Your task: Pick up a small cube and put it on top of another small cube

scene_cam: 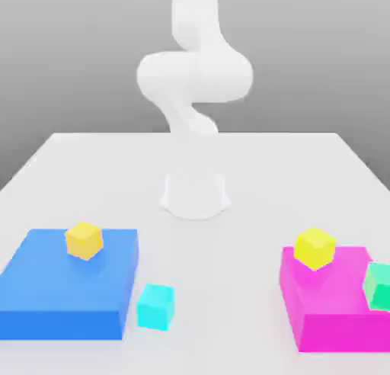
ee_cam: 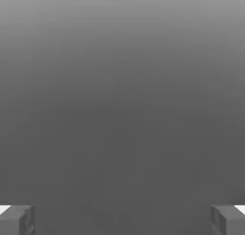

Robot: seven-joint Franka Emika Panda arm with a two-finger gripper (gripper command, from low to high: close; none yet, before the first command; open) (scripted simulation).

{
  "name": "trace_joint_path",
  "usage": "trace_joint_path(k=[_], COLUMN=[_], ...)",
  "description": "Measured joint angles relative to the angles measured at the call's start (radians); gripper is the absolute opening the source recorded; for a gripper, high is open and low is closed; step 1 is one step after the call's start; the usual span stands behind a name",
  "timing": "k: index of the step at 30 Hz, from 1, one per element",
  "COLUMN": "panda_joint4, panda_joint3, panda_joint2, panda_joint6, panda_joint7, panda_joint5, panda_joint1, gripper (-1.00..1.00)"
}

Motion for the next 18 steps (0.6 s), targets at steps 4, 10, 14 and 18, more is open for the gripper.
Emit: trace_joint_path(k=[4,10,14,18], panda_joint4=[-0.048,-0.116,-0.161,-0.206], panda_joint3=[-0.098,-0.228,-0.305,-0.37], panda_joint2=[0.095,0.234,0.329,0.424], panda_joint6=[0.053,0.127,0.176,0.224], panda_joint7=[-0.186,-0.459,-0.643,-0.828], panda_joint5=[0.038,0.1,0.145,0.191], panda_joint1=[0.086,0.199,0.266,0.323], gripper=[0.0,0.0,0.0,0.0])
